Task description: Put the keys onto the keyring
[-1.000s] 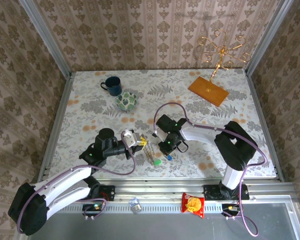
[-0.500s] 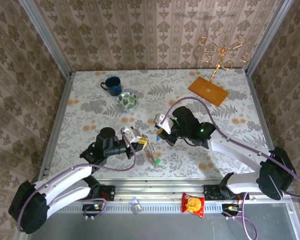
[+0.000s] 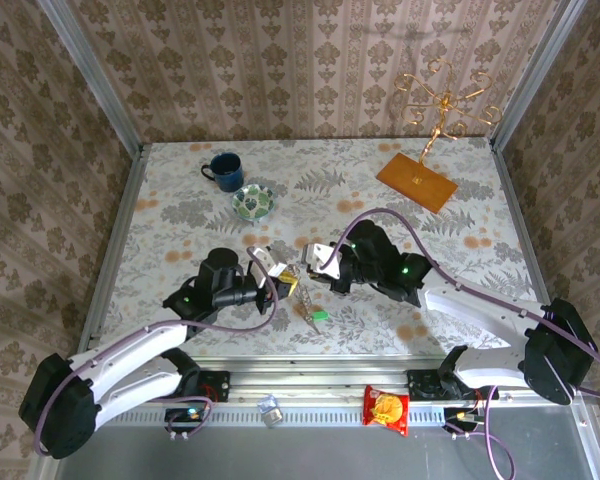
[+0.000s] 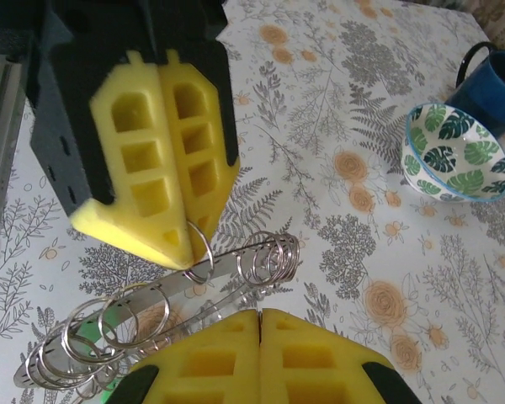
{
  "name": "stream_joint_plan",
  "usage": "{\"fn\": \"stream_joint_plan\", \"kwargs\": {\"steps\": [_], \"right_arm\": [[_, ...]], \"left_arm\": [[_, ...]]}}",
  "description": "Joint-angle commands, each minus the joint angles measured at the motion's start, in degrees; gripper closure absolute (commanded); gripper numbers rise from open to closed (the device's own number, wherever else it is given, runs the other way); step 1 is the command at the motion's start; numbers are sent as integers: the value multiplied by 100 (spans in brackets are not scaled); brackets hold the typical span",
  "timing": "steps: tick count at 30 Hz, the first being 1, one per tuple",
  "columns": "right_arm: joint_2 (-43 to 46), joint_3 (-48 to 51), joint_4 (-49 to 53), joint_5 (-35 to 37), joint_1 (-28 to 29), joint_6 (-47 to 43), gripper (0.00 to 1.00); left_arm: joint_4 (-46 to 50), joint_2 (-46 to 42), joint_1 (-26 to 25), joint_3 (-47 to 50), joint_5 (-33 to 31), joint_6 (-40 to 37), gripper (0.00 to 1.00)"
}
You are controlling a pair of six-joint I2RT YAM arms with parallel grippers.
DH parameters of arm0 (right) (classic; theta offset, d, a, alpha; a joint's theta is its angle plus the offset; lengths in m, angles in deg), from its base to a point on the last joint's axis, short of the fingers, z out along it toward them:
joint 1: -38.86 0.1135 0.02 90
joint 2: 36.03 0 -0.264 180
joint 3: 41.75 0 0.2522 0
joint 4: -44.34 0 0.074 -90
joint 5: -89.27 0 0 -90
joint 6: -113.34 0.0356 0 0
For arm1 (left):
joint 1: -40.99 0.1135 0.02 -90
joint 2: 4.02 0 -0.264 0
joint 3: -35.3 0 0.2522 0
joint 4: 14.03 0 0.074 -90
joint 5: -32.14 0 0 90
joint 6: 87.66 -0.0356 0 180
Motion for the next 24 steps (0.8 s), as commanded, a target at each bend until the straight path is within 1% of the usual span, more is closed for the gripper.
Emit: {"fn": "stream_joint_plan", "kwargs": {"steps": [1,14,19,24], "right_arm": [[119,90,-228,-57,110,-260,100],[118,151,-426,117,224,-331,100],[176,192,-533,478,240,-347,100],[175,195,-485,571,265,-426,100]], "left_arm": [[-82,22,-24,-283,20,211,100],[-135,198,-21,-401,109,246,100],[-142,206,-28,-381,150,223,100],[-176,207,-20,-363,161,224,100]]}}
